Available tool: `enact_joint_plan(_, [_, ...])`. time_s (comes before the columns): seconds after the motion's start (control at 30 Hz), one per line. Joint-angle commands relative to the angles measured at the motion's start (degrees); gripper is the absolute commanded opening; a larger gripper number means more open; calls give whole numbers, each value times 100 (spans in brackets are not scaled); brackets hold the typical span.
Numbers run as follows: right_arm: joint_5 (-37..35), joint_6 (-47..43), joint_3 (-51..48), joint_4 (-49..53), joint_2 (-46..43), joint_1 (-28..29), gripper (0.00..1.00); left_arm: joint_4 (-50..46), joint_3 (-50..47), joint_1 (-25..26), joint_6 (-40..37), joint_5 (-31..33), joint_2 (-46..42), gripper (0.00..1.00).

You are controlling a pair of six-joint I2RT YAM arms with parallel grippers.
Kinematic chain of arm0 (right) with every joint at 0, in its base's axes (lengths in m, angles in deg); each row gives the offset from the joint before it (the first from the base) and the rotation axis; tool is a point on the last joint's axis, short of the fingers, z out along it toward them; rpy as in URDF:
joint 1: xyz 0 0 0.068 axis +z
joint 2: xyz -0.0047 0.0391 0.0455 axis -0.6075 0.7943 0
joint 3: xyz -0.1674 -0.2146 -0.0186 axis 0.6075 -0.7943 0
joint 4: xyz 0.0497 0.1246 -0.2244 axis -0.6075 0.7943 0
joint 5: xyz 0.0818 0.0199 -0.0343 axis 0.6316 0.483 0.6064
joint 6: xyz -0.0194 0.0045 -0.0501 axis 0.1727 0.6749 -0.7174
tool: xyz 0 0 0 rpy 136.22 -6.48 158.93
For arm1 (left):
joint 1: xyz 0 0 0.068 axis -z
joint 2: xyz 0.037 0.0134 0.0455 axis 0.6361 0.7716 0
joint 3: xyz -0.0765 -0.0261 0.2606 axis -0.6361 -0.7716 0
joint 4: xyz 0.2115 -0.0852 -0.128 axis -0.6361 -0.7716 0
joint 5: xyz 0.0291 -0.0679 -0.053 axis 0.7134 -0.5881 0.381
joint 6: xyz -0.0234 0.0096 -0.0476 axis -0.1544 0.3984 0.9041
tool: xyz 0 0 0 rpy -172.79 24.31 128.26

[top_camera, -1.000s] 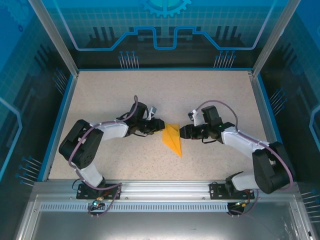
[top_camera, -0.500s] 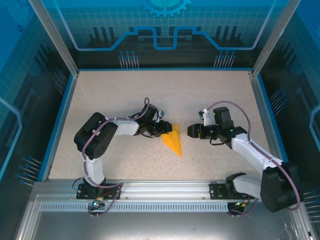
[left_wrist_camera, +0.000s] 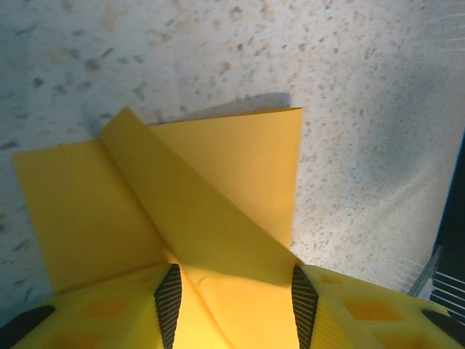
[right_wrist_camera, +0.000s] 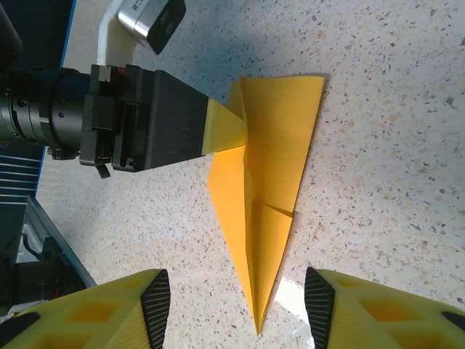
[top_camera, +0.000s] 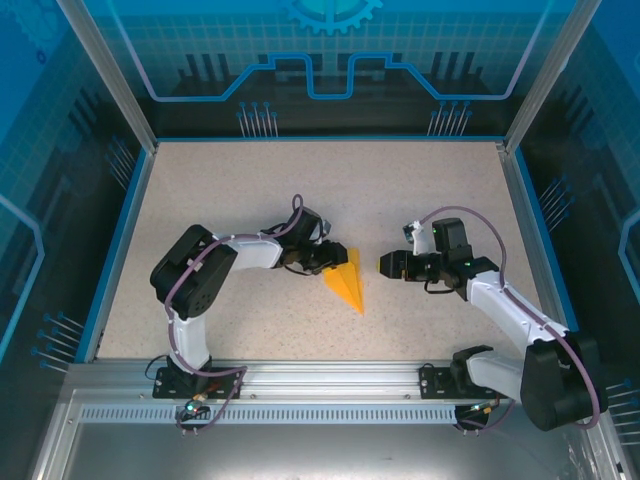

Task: Fold a paper plane with a square sheet of paper (fold left side to right side)
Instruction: Turn over the paper at the center of the table.

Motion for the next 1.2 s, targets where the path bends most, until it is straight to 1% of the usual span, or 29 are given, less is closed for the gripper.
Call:
enact_joint_plan(0.0, [176, -75, -90, 17, -8, -102, 55, -357, 72, 38, -105, 217, -118, 48])
enact_joint_plan(0.33, [318, 16, -118, -121, 86, -106, 55, -236, 216, 103, -10, 95, 76, 51])
enact_joint_plan(0.5, [417, 125, -208, -298, 104, -107, 57, 104, 345, 130, 136, -102, 186, 51])
enact_joint_plan(0.7, [560, 204, -266, -441, 143, -101, 58, 422, 471, 175, 216, -162, 149, 50])
enact_joint_plan(0.8, [751, 314, -335, -638, 169, -122, 62, 590, 417, 190, 244, -174, 32, 39])
enact_joint_plan(0.9, [1072, 515, -440, -1003, 221, -162, 70, 774, 320, 188, 296, -187, -120, 25])
enact_joint_plan(0.97, [1266, 628, -490, -1188, 274, -195, 76, 805, 281, 182, 290, -161, -248, 18])
enact_joint_plan(1.0, [1334, 661, -507, -1245, 291, -227, 79, 791, 271, 190, 270, -135, -325, 16])
enact_joint_plan(1.13, [1767, 820, -618, -1597, 391, -485, 98, 646, 320, 180, 173, -95, -638, 8])
enact_joint_plan(1.17, [1964, 930, -677, -1813, 433, -589, 99, 628, 347, 173, 153, -102, -729, 7])
